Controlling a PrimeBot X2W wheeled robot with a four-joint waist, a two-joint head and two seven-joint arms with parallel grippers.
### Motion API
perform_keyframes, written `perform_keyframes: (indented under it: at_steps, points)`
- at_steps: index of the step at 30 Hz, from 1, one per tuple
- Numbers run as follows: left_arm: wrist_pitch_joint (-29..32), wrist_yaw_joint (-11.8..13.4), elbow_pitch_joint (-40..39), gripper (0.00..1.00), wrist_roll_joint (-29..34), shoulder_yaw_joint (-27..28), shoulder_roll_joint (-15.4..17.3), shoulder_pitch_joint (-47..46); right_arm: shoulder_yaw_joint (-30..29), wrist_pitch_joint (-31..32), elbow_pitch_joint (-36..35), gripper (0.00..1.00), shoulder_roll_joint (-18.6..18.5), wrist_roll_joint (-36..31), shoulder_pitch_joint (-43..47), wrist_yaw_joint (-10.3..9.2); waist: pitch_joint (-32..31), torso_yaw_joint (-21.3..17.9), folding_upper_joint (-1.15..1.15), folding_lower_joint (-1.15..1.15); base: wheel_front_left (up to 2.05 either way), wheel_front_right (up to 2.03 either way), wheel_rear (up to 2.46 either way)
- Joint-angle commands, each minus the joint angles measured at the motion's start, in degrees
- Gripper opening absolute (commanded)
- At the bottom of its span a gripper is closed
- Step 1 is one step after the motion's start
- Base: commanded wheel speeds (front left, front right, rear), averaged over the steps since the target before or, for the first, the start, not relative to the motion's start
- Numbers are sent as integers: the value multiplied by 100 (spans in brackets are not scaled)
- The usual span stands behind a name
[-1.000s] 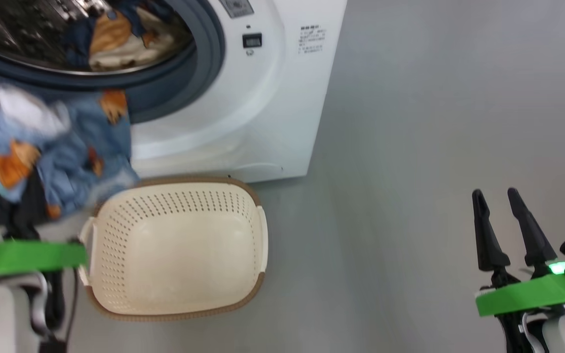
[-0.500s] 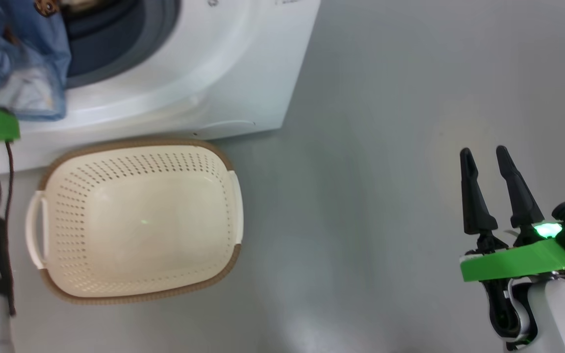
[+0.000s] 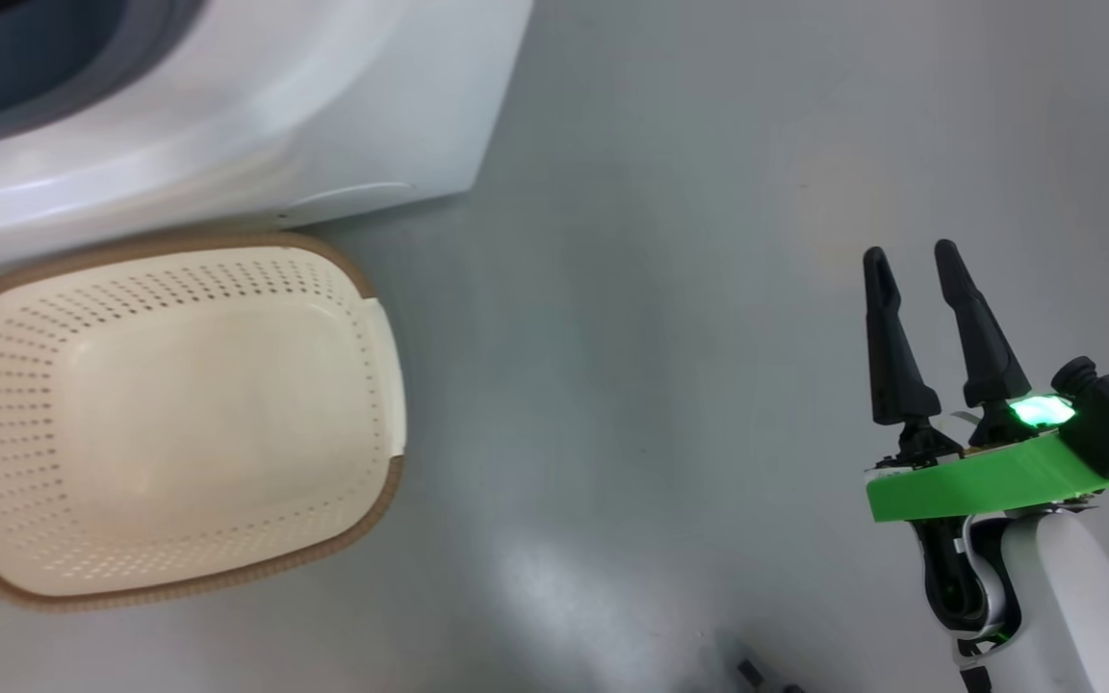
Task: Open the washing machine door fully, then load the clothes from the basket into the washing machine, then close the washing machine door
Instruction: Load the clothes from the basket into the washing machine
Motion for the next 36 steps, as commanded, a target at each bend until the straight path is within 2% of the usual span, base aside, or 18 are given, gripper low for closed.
perform_keyframes:
  at_steps: [1,4,10,15,16,18,19,21,23,24,29,36]
  points:
    - [-30,24,-89,0,85,47,347,-204,117,-45,-132,100,-5,23,1,32,196,-198,0,0,0,0,0]
    - [-30,79,-256,0,109,92,442,-440,147,-45,-136,100,29,32,-49,32,293,-304,0,0,0,0,0]
    - [-30,163,-1251,0,229,253,615,-433,163,-45,-175,100,86,45,-97,32,410,-464,0,0,0,0,0]
    - [-30,132,-1230,0,278,316,673,-226,176,-45,-163,100,116,40,-87,32,429,-505,0,0,0,0,0]
    - [-30,125,-1144,3,309,294,687,-185,183,-45,-158,100,121,39,-83,32,420,-508,0,0,0,0,0]
    - [-30,115,-834,10,383,223,726,-114,215,-45,-143,100,129,41,-75,32,395,-513,0,0,0,0,0]
    - [-30,108,-645,25,414,178,747,-114,231,-45,-137,100,132,41,-71,32,382,-515,0,0,0,0,0]
    - [-22,102,-254,38,470,99,785,-156,261,-45,-130,100,135,39,-65,32,357,-511,0,0,0,0,0]
    - [0,98,108,85,539,-4,809,-270,277,-45,-129,100,136,35,-54,32,343,-498,0,0,0,0,0]
    - [27,99,268,100,559,-40,816,-343,282,-45,-130,100,136,33,-54,32,339,-490,0,0,0,0,0]
    - [326,65,962,100,600,-220,840,-577,327,-45,-113,100,122,25,-21,32,259,-478,0,0,0,0,0]
    - [532,30,1423,100,450,-268,832,-773,332,-45,-114,100,108,37,-5,32,213,-453,0,0,0,0,0]
